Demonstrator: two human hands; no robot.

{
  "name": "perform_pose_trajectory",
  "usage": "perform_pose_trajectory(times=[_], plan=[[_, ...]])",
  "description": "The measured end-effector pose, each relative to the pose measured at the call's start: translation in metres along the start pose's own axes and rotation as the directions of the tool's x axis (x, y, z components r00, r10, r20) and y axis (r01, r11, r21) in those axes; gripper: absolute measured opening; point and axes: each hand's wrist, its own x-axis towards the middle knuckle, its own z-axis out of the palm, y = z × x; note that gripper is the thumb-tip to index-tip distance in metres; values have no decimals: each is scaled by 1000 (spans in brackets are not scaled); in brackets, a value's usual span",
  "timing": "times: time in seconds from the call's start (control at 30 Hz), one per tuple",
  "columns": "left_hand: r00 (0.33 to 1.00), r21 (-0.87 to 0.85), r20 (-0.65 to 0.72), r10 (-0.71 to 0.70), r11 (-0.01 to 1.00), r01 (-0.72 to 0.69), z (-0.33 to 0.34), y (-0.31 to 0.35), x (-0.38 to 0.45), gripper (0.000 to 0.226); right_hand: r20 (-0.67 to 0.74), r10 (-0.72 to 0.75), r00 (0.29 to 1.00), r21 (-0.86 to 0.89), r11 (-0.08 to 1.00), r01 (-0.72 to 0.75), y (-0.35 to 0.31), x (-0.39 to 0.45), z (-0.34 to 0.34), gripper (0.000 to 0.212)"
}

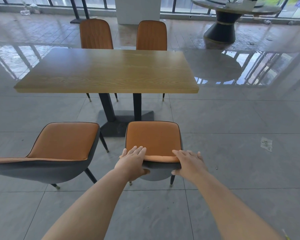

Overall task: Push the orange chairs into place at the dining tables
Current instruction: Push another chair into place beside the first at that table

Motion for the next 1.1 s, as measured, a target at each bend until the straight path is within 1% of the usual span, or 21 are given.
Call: perform_pose_trajectory(times=[0.1,0.2,0.4,0.93,1.1], plan=[[999,-21,-29,-16,1000,15,2,-1,-2,109,39,8,999,11,1000,-9,1,-1,-2,99],[998,-24,-62,-18,1000,17,0,-2,-2,114,30,8,1000,12,1000,-8,-1,-2,-6,105],[998,-13,-55,-17,1000,16,-4,-3,-4,114,-1,-17,1000,11,1000,17,-7,-4,-19,104],[998,15,-58,-19,1000,19,-9,-2,-13,113,-12,-22,1000,11,1000,22,-8,-15,-23,103],[998,34,-51,-27,999,29,-8,0,-16,107,-4,-31,1000,-3,1000,31,-5,-16,-21,96]])
